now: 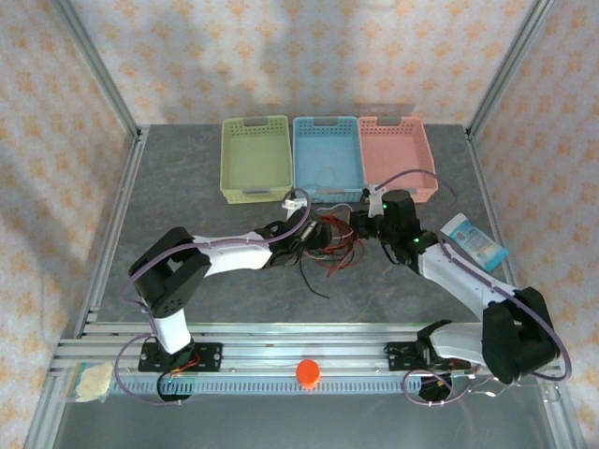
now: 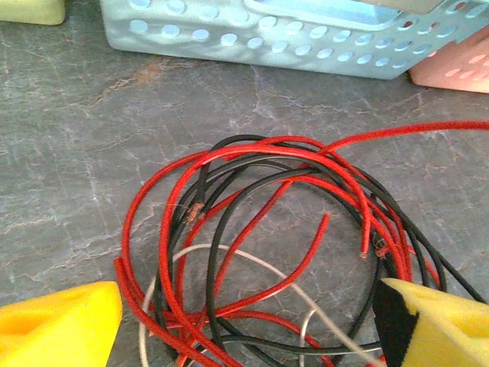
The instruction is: Untangle the cables
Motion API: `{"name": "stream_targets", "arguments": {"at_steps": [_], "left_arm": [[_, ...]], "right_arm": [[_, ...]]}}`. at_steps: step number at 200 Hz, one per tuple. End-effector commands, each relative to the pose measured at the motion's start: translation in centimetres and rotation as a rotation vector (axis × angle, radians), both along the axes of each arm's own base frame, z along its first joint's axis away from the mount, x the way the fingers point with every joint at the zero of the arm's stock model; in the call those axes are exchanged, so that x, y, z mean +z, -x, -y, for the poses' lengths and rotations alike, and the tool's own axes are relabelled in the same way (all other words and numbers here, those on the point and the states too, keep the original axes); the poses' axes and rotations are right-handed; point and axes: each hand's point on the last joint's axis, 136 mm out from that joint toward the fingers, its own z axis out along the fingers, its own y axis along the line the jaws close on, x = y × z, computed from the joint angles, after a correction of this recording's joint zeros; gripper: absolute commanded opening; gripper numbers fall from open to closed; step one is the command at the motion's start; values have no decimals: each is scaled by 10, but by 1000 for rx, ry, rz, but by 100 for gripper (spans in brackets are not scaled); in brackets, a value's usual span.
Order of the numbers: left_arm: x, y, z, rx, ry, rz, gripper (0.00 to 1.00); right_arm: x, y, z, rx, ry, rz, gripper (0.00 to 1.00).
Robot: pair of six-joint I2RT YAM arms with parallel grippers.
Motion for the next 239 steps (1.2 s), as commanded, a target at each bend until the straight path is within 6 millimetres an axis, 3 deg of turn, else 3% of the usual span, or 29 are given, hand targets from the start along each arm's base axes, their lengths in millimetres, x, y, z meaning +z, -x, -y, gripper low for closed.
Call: {"name": "stream_targets", "arguments": {"at_steps": [1, 111, 144, 163, 185, 239], "left_arm": [[-10, 3, -8, 27, -43, -15, 87], [-35, 16, -23, 47, -69, -50, 87], [-39, 18, -25, 51, -78, -58, 87], [-35, 18, -29, 60, -74, -47, 87], [-14, 20, -35, 71, -40, 9, 86], [75, 33, -57, 6, 76, 223, 86]], "right_arm": [[23, 5, 5, -7, -17, 40, 0], [134, 19, 23, -48, -21, 240, 0], [153, 22, 25, -46, -26, 280, 0], [148, 22, 25, -41, -14, 274, 0], [131, 18, 27, -55, 13, 244, 0], [96, 11, 27, -45, 93, 190, 0]]}}
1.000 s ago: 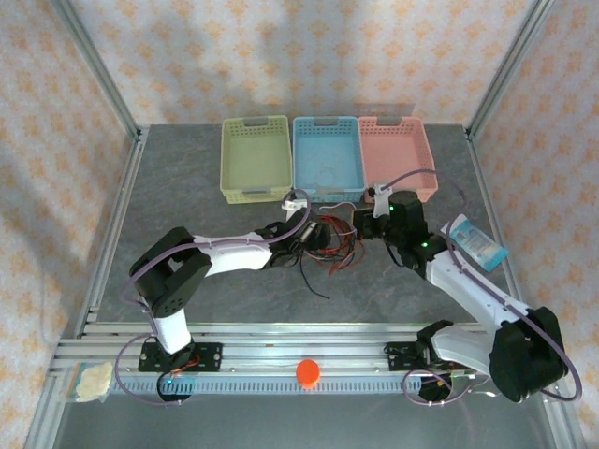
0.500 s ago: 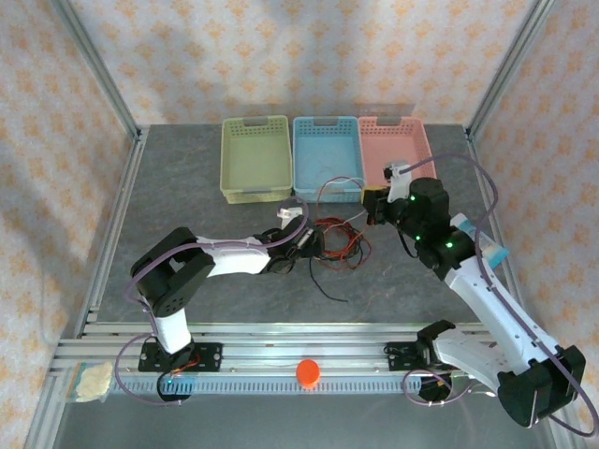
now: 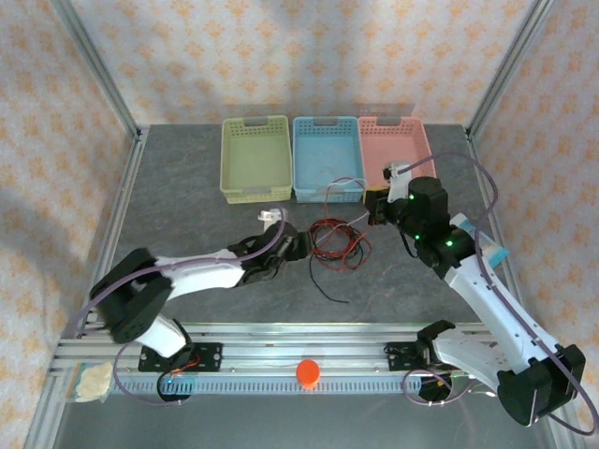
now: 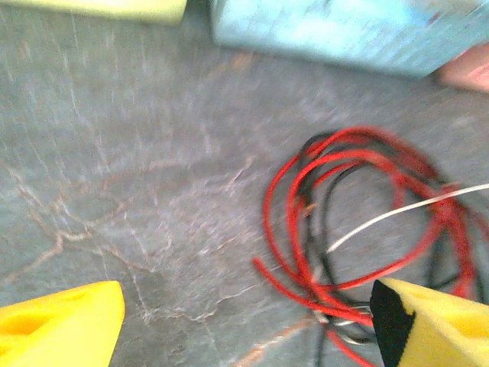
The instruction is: Untangle the cables
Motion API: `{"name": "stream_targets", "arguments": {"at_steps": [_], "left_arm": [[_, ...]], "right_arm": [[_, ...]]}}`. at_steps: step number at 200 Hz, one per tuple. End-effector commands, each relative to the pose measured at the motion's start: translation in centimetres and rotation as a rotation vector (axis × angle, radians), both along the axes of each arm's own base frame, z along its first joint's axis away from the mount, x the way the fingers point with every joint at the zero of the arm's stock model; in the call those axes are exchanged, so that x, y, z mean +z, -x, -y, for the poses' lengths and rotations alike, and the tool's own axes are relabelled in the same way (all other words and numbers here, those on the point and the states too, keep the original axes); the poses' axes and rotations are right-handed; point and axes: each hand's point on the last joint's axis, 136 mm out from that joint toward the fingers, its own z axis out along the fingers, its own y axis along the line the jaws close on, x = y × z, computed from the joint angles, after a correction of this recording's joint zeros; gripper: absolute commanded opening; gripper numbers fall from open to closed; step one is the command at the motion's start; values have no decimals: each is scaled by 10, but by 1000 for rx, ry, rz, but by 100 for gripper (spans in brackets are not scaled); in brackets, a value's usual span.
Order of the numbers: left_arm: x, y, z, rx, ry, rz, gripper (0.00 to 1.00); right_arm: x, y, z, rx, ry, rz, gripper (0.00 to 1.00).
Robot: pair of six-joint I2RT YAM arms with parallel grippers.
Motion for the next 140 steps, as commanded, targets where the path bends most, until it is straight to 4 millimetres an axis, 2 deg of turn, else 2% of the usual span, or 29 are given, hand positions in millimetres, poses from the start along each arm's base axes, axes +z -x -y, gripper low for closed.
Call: {"name": "stream_targets", "arguments": {"at_steps": [1, 29, 49, 75, 98, 125, 140], "left_arm": [[50, -6, -5, -33, 50, 146, 86], [94, -9, -3, -206, 182, 198, 85], [128, -11, 12, -361, 214, 243, 84], [159, -11, 33, -546, 243, 280, 80], [171, -15, 45, -654, 268, 279, 78], [174, -19, 58, -748, 248, 267, 78], [174, -18, 67, -810, 244, 252, 73]], "right_arm": [[-19, -5, 5, -9, 65, -14, 0], [-29, -3, -6, 71, 92, -8, 0], [-27, 2, -21, 167, 67, 8, 0], [-27, 9, -40, 267, 61, 28, 0], [-30, 12, -50, 318, 73, 40, 0], [-35, 13, -58, 348, 87, 34, 0], [-34, 14, -61, 362, 82, 39, 0]]}}
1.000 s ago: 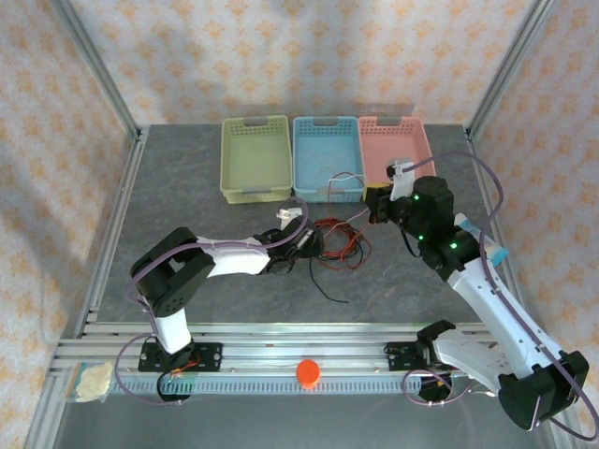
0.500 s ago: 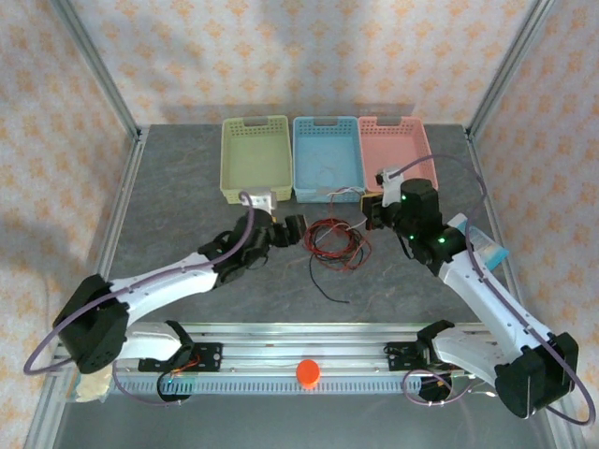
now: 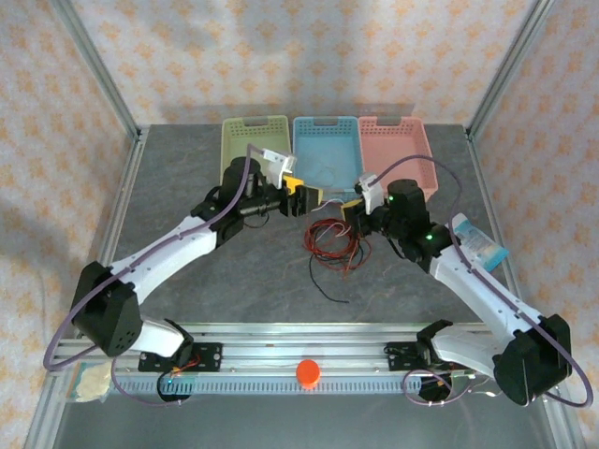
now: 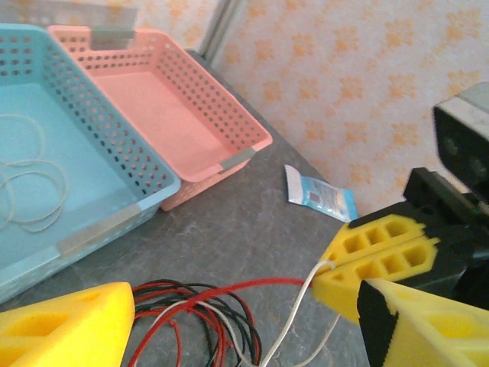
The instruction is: Untangle the cables
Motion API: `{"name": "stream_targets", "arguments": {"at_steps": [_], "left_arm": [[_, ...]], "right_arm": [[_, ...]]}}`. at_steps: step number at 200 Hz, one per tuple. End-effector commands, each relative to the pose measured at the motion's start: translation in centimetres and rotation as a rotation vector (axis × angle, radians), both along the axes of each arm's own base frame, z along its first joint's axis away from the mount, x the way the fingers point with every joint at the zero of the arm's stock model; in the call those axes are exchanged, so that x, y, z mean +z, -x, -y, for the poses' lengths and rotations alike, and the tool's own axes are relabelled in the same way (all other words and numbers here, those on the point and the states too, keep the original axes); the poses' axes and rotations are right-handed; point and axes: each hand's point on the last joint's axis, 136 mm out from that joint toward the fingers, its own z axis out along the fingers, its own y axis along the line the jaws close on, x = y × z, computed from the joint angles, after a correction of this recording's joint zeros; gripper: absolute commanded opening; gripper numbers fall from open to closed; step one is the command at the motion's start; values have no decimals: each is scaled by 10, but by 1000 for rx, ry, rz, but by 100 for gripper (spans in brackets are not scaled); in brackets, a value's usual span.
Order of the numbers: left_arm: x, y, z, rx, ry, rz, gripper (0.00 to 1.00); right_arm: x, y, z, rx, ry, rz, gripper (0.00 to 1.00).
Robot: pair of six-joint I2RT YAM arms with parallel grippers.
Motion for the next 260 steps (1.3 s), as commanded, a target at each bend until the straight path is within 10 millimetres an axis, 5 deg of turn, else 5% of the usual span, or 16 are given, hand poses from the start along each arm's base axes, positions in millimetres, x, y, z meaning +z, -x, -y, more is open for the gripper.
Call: {"name": "stream_targets", "arguments": {"at_steps": [1, 106, 150, 194, 207, 234, 260], "left_arm": [[-1, 15, 17, -179, -34, -2, 73], [-22, 16, 37, -323, -90, -56, 61], [-24, 13, 39, -325, -94, -59, 38], [-17, 15, 39, -322, -84, -53, 3], [-7, 17, 41, -329, -59, -41, 0], [11, 22, 45, -315, -49, -2, 0], [26, 26, 44, -289, -24, 20, 0]], "right_arm": [[10, 1, -10, 55, -17, 56, 0], [7, 7, -13, 81, -21, 54, 0], [5, 7, -13, 79, -20, 50, 0], [8, 4, -10, 45, -38, 56, 0], [9, 3, -8, 22, -60, 58, 7], [15, 1, -8, -17, -148, 69, 37], [16, -3, -5, -74, -224, 77, 51]]}}
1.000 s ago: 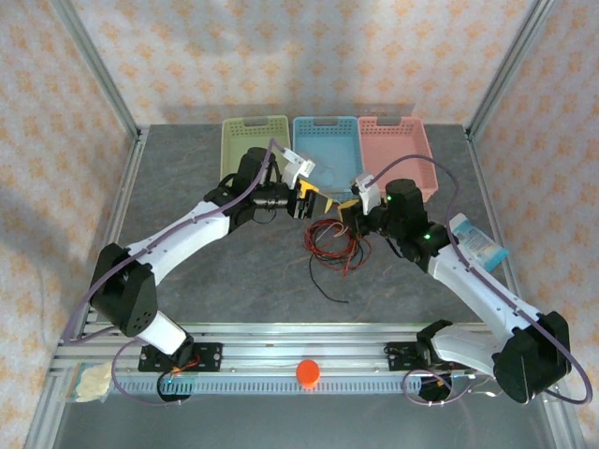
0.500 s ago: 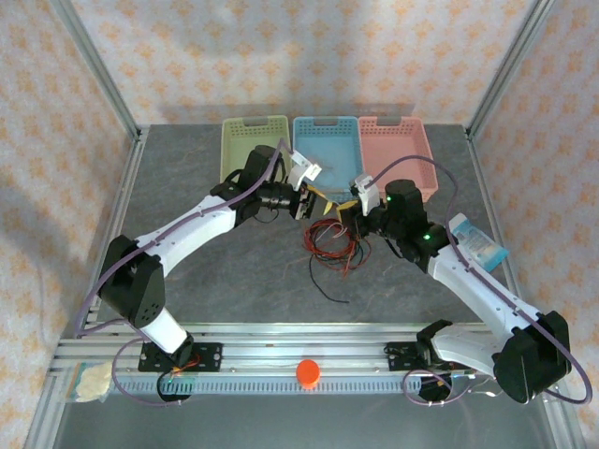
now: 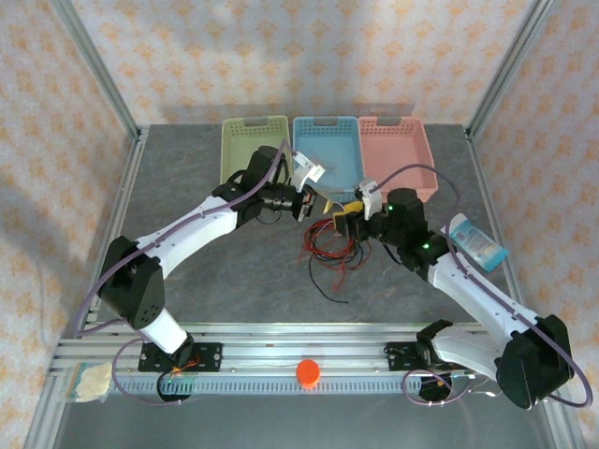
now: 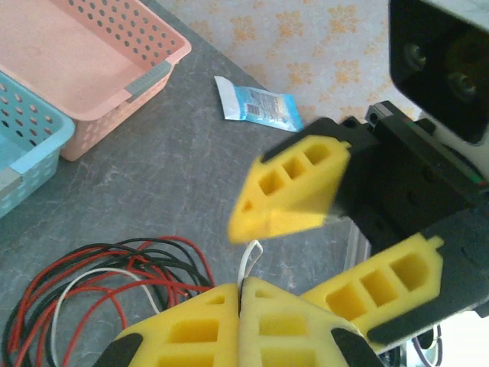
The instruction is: Untangle the cables
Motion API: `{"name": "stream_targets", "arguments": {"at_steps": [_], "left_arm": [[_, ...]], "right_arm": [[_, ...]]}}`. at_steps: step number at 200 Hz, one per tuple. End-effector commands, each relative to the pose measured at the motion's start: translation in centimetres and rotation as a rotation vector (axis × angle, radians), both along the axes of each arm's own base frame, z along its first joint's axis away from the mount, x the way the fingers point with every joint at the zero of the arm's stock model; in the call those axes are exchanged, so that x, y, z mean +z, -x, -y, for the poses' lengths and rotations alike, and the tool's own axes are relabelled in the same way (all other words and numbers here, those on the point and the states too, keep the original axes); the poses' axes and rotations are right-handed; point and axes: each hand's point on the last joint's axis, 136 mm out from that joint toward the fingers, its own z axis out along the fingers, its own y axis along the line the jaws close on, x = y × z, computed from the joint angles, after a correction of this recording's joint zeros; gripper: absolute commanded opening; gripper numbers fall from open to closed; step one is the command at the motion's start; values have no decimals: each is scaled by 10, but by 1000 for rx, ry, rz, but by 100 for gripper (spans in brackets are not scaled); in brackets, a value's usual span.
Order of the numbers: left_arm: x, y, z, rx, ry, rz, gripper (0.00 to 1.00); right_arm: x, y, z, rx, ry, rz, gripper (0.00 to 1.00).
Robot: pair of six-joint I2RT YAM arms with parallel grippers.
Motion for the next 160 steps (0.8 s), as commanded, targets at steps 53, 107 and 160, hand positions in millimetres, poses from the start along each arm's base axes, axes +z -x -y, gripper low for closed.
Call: {"name": "stream_targets", "arguments": {"at_steps": [53, 107, 160], "left_arm": [[107, 22, -7, 53, 187, 176, 0], [176, 33, -24, 104, 288, 287, 0], [227, 45, -34, 113, 364, 376, 0]], "right_arm": [[16, -11, -6, -71, -246, 23, 64], [-6, -19, -5, -117, -289, -29, 63], [-39, -19, -12, -106, -297, -107, 61]]}}
